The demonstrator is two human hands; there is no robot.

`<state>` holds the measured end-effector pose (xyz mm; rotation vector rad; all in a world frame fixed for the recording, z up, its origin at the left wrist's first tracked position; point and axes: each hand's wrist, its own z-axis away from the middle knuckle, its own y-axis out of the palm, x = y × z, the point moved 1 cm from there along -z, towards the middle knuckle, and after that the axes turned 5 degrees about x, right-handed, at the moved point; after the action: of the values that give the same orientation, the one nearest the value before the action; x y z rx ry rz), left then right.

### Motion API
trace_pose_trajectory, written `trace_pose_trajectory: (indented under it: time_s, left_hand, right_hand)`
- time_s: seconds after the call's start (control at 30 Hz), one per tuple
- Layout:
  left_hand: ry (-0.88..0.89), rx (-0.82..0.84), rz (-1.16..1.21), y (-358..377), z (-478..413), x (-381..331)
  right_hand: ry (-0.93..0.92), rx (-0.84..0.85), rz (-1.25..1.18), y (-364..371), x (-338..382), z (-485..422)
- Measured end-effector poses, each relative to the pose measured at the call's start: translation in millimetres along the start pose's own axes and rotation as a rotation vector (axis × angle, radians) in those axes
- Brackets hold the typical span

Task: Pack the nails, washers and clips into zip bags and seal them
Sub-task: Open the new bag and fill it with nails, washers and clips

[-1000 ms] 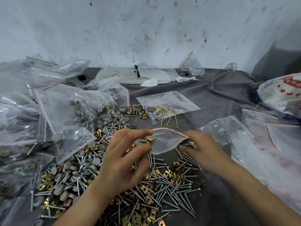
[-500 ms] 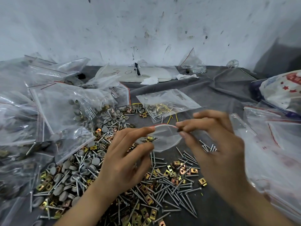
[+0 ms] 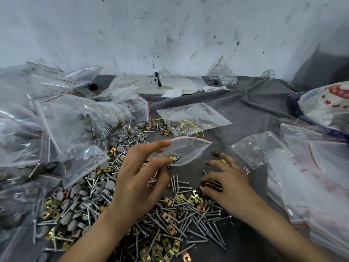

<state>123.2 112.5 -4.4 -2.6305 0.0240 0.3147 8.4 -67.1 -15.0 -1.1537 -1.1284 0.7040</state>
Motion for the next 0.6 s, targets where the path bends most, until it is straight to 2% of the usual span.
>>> trace_pose_trajectory:
  time_s: [0.4,0.6]
  left_hand:
    - [0.018,0.003,0.002,1.2,1.2,1.1]
    - [0.025,0.007,0.007,2.1,1.5,2.1]
  right_hand:
    - [-0.044,0.133,-0.017,0.3,4.2,-2.5]
    - [-0.077,0.146,-0.014,0.3,7.9,-4.8]
